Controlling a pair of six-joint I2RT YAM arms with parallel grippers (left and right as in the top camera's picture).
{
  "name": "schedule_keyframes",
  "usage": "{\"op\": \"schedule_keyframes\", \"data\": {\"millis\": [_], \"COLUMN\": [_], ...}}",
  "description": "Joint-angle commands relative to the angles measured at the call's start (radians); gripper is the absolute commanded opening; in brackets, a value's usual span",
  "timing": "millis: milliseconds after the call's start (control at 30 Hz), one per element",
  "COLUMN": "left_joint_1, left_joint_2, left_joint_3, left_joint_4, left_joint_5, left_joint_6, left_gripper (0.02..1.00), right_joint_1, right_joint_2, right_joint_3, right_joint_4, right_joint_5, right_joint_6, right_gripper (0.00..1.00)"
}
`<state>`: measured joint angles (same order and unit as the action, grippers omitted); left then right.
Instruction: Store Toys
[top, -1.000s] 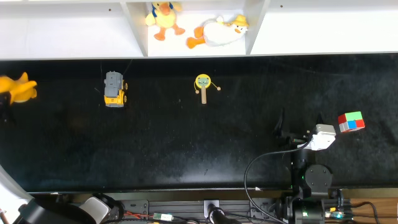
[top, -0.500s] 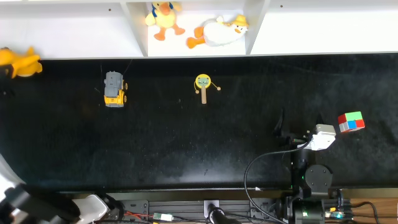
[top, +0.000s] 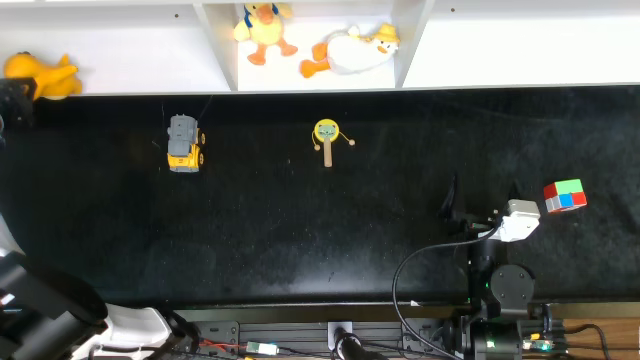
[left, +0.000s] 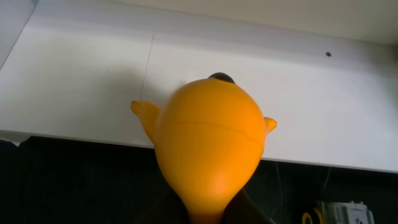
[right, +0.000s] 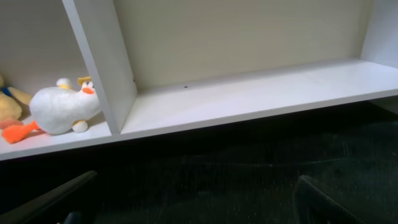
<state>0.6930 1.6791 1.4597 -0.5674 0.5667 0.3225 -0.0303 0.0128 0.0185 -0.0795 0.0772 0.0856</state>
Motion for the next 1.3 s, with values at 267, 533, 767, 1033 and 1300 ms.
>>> {"op": "schedule_keyframes", "data": {"millis": [267,533,767,1033,1300], "left_joint_1": [-0.023,-0.057,-0.082,-0.15,-0.138], "left_joint_2": [0.052,0.051,0.051,0.051,0.051], "left_joint_3": [0.035,0.035,0.035,0.035,0.035], "left_joint_4": [0.072,0.08,0.085,0.111,0.099], "left_joint_5": [-0.008,-0.013,-0.032,-0.184,-0.188], "left_joint_6": [-0.04,-0.07,-0.073,-0.097,-0.1], "left_gripper": [0.047,0.051,0.08,0.08,0.077], "right_joint_1": [-0.002,-0.002,-0.002,-0.002,-0.002], "right_joint_2": [-0.008,-0.008,-0.008,-0.008,-0.008], "right_joint_3": [-0.014,-0.014,-0.014,-0.014,-0.014], "right_joint_4": [0.005,0.005,0.005,0.005,0.005], "right_joint_5": [-0.006,-0.006,-0.006,-0.006,-0.006], "right_joint_6": [0.008,0.008,0.008,0.008,0.008], "right_gripper": [0.996,0.993,0.996,0.993,0.996]}}
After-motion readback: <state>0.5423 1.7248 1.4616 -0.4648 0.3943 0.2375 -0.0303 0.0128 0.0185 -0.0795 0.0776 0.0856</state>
